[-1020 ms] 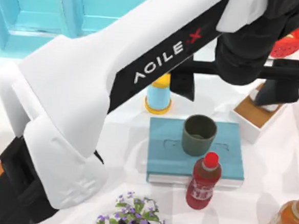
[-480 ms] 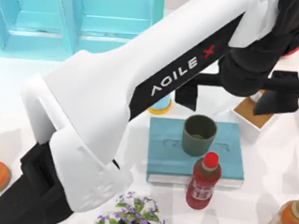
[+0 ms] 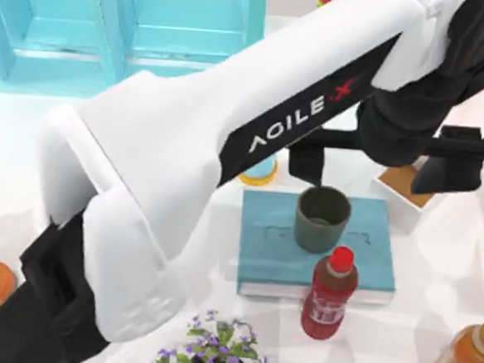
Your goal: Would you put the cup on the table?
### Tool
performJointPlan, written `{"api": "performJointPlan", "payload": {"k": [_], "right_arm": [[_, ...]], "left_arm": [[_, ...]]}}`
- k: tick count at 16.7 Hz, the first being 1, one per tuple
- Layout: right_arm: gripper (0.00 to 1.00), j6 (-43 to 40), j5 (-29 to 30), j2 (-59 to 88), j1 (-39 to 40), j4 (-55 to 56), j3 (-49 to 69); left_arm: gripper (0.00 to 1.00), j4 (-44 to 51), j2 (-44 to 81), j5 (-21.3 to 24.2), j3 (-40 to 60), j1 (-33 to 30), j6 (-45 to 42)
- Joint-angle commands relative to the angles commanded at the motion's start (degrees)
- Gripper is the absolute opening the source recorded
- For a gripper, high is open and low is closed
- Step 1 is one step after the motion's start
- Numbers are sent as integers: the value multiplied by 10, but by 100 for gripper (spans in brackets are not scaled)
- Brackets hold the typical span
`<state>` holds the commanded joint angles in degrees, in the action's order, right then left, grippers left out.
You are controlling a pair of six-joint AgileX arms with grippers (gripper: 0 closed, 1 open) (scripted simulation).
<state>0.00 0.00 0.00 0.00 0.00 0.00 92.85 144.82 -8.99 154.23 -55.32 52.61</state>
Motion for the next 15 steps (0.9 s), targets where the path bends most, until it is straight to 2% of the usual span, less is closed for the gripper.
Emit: {"api": "performJointPlan", "payload": {"k": [8,14,15], "right_arm": [[100,0,0,0,0,0,0],[100,0,0,0,0,0,0],[100,0,0,0,0,0,0]], "left_arm": [[100,-209,-61,1,-270,12,-11],[100,-235,-66,1,-300,13,-13],[92,-235,-66,1,-300,13,-13]]}}
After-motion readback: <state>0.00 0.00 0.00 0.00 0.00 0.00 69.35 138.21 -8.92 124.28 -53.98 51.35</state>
